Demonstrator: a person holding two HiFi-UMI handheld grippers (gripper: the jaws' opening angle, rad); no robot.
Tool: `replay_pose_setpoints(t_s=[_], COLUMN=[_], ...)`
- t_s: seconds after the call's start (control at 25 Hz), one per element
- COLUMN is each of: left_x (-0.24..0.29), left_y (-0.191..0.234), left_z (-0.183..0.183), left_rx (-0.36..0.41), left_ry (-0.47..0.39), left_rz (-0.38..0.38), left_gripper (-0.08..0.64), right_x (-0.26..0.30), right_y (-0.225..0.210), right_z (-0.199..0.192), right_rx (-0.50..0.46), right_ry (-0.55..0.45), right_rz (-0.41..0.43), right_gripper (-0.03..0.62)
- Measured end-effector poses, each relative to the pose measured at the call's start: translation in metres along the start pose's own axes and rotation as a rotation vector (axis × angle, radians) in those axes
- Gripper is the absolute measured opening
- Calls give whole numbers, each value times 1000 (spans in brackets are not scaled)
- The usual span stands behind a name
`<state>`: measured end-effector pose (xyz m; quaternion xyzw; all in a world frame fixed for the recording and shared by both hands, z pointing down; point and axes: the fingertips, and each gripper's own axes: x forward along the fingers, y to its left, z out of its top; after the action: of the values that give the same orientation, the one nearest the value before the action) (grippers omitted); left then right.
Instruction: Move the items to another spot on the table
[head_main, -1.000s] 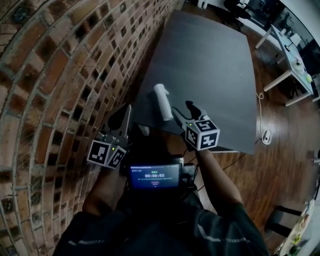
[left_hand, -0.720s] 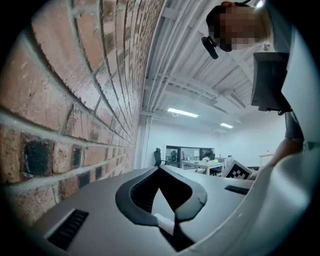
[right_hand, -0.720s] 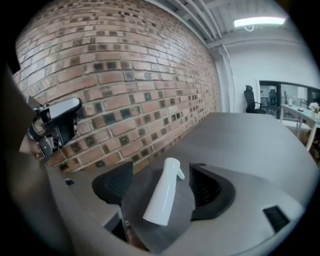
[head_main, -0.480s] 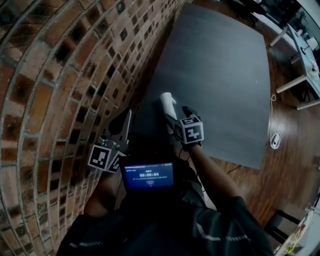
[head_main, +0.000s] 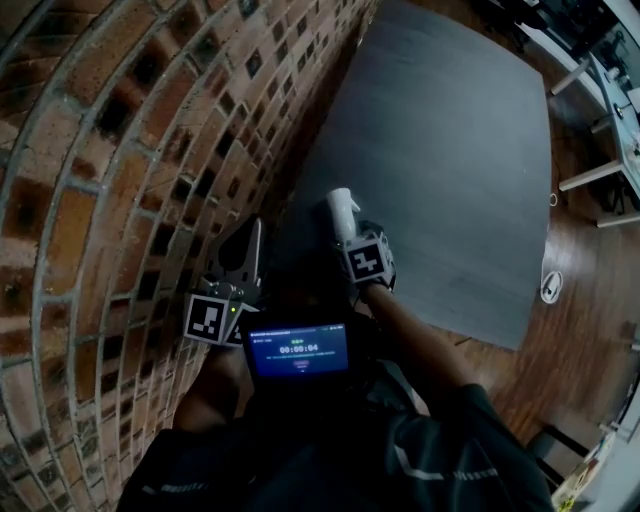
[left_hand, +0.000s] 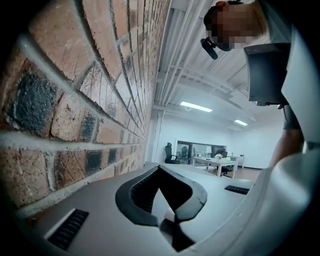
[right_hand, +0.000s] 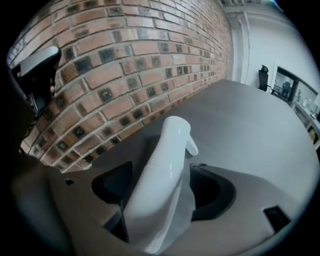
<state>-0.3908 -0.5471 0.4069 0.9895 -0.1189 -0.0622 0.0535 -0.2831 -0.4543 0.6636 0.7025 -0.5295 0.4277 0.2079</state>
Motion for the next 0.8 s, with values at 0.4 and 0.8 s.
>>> replay_pose_setpoints(t_s=[0.4,0.8], left_x=[-2,-6], left_y=[1,-7], left_z=[-1,5], left_rx=[-5,11], left_ry=[6,0], left_rz=[6,-13], left_gripper=[-6,-6], right_x=[12,1], right_y=[2,-3], right_z=[-11,-10], right_rx=[18,13], right_ry=[44,7], right_rz=[7,33], right_gripper=[290,279])
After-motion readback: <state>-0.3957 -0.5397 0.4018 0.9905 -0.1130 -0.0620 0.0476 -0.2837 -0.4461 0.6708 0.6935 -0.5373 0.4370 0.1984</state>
